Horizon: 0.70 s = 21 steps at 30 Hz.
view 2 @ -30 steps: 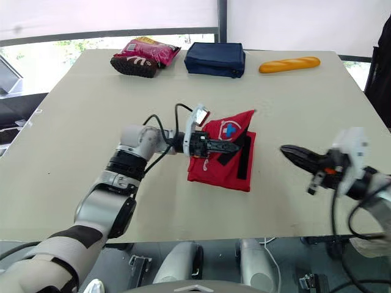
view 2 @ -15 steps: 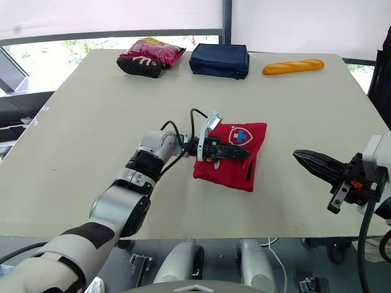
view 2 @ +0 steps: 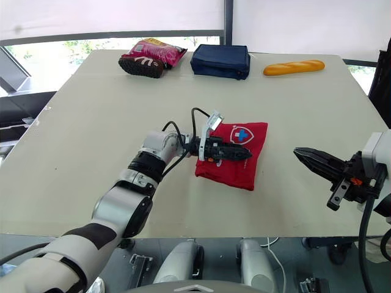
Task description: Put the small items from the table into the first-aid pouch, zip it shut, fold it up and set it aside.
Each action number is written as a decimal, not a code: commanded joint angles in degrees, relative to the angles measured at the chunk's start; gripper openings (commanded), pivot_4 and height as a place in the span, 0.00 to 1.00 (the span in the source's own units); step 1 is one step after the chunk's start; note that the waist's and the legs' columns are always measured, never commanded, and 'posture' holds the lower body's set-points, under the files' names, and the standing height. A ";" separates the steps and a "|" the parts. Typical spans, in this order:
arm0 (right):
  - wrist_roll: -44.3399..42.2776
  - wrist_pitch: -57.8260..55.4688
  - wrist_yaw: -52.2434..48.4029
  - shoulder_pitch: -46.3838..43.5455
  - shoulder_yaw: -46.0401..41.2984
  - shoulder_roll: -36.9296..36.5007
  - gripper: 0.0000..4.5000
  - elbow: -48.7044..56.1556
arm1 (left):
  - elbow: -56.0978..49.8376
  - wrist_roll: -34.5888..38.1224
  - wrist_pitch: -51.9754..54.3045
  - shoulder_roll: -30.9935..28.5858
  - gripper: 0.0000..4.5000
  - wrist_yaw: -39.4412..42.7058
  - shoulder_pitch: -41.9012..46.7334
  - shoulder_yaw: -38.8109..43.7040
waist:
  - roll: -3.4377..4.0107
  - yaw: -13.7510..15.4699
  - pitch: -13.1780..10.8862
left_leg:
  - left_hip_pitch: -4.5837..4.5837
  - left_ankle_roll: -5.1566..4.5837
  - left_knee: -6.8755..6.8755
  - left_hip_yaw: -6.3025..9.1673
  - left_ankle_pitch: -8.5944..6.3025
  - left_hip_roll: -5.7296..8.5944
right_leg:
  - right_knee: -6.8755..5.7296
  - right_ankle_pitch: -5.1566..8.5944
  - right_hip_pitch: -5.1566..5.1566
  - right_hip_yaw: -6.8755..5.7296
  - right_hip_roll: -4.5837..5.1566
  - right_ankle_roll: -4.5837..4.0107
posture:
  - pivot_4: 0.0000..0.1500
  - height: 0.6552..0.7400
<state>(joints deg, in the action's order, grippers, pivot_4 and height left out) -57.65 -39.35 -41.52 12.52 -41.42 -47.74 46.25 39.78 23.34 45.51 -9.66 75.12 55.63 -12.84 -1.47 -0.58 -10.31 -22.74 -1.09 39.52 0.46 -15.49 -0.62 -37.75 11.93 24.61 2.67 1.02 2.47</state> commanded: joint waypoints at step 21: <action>-0.31 2.45 -0.42 4.33 -1.92 -1.89 0.00 2.16 | -11.31 -30.20 -39.77 -4.81 0.02 -6.18 -13.25 -20.90 | -0.05 0.14 0.68 | 0.09 -0.01 -0.06 0.02 0.00 -0.02 | 0.17 0.11 -0.18 0.02 -0.02 -0.17 | 1.00 0.69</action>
<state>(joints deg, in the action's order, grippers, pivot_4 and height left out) -58.33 -38.35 -41.27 16.74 -41.40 -48.99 47.18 25.44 -2.71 3.16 -13.93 69.09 45.46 -29.83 -1.52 -0.45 -9.63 -22.65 -1.10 39.46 0.48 -15.49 -0.64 -37.58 12.04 24.42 2.70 1.00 2.30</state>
